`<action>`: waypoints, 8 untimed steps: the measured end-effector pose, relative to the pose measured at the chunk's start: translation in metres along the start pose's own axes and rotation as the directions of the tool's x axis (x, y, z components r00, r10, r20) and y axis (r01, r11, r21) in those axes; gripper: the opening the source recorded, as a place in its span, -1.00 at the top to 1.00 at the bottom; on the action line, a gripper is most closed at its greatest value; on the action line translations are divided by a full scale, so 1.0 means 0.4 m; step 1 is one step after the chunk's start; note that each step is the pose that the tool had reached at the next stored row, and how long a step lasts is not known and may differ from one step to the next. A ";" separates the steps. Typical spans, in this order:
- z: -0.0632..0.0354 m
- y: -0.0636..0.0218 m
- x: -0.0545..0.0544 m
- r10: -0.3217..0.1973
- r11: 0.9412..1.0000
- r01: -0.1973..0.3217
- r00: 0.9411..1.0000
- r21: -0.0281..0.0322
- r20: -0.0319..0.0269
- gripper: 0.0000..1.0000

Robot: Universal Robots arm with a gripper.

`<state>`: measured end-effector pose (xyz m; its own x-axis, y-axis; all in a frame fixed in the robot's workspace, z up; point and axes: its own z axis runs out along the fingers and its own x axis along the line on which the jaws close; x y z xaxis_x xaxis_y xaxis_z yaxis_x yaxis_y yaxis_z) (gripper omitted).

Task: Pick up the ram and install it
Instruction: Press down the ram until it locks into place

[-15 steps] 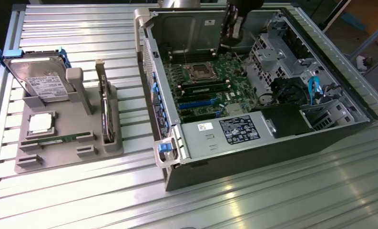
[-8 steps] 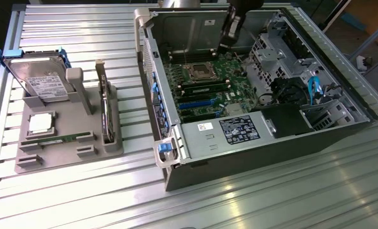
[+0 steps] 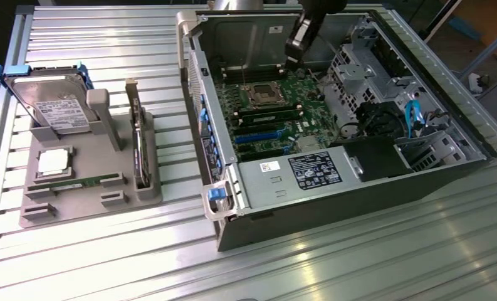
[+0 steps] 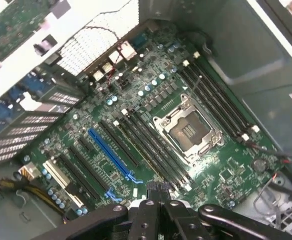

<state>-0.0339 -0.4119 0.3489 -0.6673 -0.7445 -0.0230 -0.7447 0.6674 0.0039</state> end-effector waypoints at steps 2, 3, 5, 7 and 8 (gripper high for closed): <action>0.000 0.000 0.000 0.050 0.999 -0.050 0.999 0.001 0.000 0.78; 0.001 0.000 0.000 0.066 0.998 -0.066 0.998 0.001 0.000 0.78; 0.001 0.000 0.000 0.107 0.994 -0.107 0.994 0.002 0.001 0.78; 0.001 0.000 0.000 0.170 0.985 -0.170 0.985 0.004 0.001 0.78; 0.001 0.000 0.000 0.187 0.982 -0.187 0.982 0.004 0.001 0.78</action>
<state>-0.0339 -0.4119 0.3485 -0.7950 -0.6062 -0.0230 -0.6064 0.7951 0.0039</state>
